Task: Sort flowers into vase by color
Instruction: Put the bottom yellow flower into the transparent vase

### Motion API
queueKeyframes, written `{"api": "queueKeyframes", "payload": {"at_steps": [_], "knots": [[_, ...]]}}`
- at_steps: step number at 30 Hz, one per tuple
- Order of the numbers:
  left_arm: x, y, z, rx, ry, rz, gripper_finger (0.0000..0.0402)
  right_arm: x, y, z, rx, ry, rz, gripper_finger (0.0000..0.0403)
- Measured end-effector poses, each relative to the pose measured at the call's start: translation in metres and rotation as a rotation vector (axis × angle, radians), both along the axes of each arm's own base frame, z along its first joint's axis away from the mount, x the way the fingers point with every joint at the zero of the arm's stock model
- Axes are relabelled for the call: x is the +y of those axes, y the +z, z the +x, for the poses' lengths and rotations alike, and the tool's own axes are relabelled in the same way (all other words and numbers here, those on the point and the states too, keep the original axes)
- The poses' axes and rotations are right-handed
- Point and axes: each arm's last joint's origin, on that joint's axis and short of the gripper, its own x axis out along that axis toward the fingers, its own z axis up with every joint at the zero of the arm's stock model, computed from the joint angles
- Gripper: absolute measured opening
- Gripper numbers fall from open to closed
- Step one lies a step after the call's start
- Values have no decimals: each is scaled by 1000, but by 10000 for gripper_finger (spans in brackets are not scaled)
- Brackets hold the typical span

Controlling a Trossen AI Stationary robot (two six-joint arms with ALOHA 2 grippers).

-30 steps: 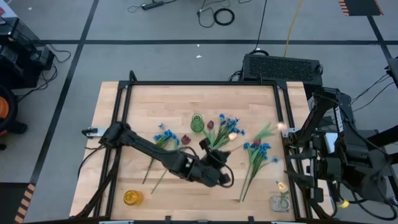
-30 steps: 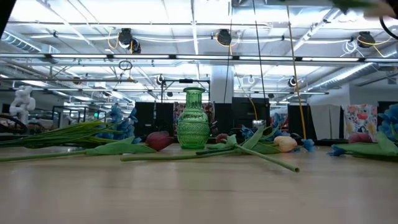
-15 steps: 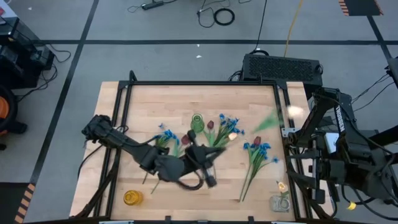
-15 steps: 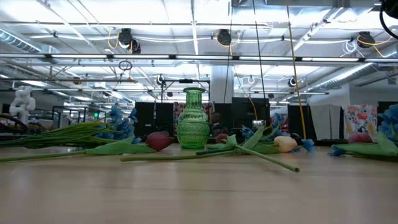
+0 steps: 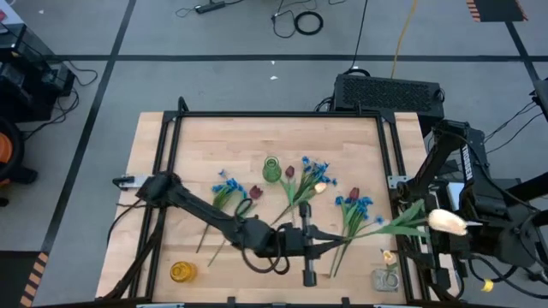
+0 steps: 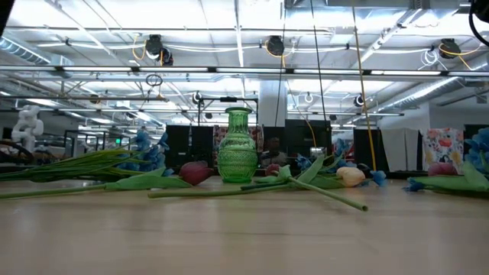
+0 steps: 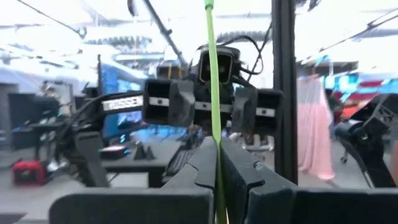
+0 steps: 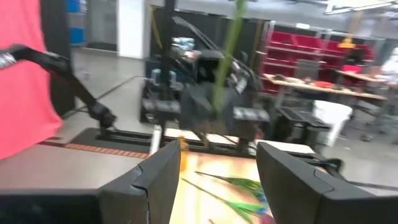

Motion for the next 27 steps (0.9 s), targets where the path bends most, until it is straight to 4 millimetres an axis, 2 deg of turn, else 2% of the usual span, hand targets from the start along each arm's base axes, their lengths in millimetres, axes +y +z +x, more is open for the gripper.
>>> {"api": "queueKeyframes", "payload": {"at_steps": [4, 9, 19, 23, 27], "knots": [[1, -23, 13, -57, -32, -1, 11, 0, 8, 3, -24, -2, -7, 205], [5, -37, 22, -93, -70, 14, 11, 0, 14, 11, -50, 67, -13, 207], [15, -51, 32, -79, -126, -26, 11, -9, 13, 40, -52, 2, -13, 206], [14, -52, 33, -65, -127, -21, 11, -12, 13, 48, -54, 9, -15, 182], [12, -54, 32, -58, -131, -19, 11, -12, 13, 49, -55, 27, -14, 131]]}}
